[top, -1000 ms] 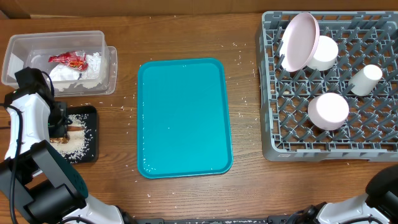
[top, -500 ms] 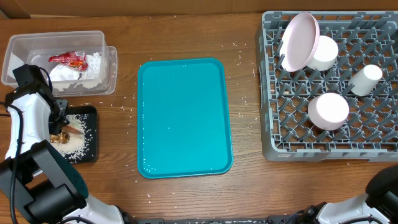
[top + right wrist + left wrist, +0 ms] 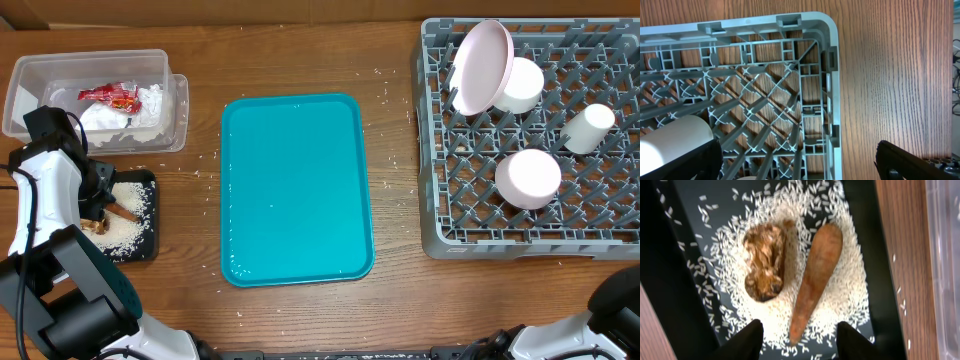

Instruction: Sort waste into correct bins and load items into the dishwasher

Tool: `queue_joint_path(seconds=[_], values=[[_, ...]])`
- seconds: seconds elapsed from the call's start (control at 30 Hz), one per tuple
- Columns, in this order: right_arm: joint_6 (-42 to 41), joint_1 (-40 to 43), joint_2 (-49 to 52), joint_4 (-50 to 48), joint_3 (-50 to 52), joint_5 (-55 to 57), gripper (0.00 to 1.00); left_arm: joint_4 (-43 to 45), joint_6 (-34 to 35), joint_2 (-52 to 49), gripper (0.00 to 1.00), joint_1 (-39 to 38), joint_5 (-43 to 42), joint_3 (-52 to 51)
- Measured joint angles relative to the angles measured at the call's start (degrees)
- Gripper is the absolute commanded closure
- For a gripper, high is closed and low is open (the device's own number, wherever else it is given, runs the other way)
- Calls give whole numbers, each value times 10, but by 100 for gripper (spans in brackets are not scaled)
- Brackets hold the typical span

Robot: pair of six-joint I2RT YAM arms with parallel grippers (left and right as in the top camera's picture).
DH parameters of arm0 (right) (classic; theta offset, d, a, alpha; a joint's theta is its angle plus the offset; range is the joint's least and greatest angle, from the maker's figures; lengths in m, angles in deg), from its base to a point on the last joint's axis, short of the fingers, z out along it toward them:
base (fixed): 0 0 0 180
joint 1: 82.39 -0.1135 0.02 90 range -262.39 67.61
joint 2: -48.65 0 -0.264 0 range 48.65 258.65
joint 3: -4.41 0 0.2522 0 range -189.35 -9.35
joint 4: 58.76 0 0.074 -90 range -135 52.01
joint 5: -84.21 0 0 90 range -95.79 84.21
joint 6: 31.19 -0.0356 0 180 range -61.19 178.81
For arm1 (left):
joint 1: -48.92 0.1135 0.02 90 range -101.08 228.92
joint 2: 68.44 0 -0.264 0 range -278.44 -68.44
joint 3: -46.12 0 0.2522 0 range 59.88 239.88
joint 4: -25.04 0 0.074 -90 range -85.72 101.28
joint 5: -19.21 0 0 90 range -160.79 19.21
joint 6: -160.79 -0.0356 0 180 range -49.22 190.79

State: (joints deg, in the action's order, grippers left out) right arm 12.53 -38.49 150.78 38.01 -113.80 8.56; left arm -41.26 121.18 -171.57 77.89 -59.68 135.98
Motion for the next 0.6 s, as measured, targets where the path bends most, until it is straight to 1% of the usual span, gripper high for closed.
queue_joint_path(seconds=[0.1, 0.2, 0.3, 0.37, 0.4, 0.43, 0.5, 0.6], values=[[0, 0, 0, 0, 0, 0, 0, -17, 0, 7, 50, 0, -11, 0], [0, 0, 0, 0, 0, 0, 0, -29, 0, 38, 48, 0, -19, 0], [0, 0, 0, 0, 0, 0, 0, -37, 0, 96, 45, 0, -31, 0], [0, 0, 0, 0, 0, 0, 0, -40, 0, 142, 41, 0, -42, 1], [0, 0, 0, 0, 0, 0, 0, -41, 0, 161, 37, 0, -48, 2], [0, 0, 0, 0, 0, 0, 0, -41, 0, 180, 27, 0, -53, 2], [0, 0, 0, 0, 0, 0, 0, -43, -2, 213, 0, 0, -66, 4], [0, 0, 0, 0, 0, 0, 0, -45, 0, 240, 0, 0, -77, 6]])
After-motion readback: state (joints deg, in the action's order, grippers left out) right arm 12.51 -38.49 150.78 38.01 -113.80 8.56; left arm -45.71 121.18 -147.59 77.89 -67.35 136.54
